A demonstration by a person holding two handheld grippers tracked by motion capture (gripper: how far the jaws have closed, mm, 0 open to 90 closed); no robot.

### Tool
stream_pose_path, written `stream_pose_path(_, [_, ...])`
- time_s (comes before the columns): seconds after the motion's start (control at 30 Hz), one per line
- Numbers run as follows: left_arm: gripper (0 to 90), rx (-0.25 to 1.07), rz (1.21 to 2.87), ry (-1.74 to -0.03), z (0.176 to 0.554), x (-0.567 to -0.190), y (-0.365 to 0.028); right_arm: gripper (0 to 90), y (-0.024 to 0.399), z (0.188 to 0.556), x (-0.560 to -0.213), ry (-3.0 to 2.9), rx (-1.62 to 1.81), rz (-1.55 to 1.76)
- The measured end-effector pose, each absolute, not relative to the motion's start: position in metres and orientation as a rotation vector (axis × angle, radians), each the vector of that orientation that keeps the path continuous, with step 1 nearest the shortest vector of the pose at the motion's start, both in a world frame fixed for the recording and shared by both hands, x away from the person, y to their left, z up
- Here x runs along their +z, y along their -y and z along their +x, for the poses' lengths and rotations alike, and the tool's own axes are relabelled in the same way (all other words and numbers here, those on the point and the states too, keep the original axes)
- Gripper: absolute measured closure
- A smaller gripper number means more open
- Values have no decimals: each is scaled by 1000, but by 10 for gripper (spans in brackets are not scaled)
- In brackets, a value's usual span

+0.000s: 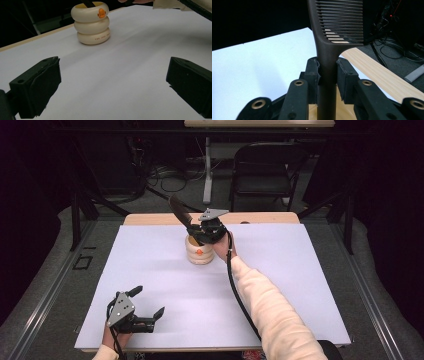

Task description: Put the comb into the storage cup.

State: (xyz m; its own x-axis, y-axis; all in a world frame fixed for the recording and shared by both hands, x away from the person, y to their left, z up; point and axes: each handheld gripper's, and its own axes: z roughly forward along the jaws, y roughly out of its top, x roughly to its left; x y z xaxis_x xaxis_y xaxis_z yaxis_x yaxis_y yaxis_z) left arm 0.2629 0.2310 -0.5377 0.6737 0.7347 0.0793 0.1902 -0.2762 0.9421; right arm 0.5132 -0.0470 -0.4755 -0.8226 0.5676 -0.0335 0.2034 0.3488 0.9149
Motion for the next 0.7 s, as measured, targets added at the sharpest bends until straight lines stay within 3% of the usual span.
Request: stream_pose_path(0.7, [0,630,1809,-735,263,-538,-231,724,49,516,-481,-2286,1445,696])
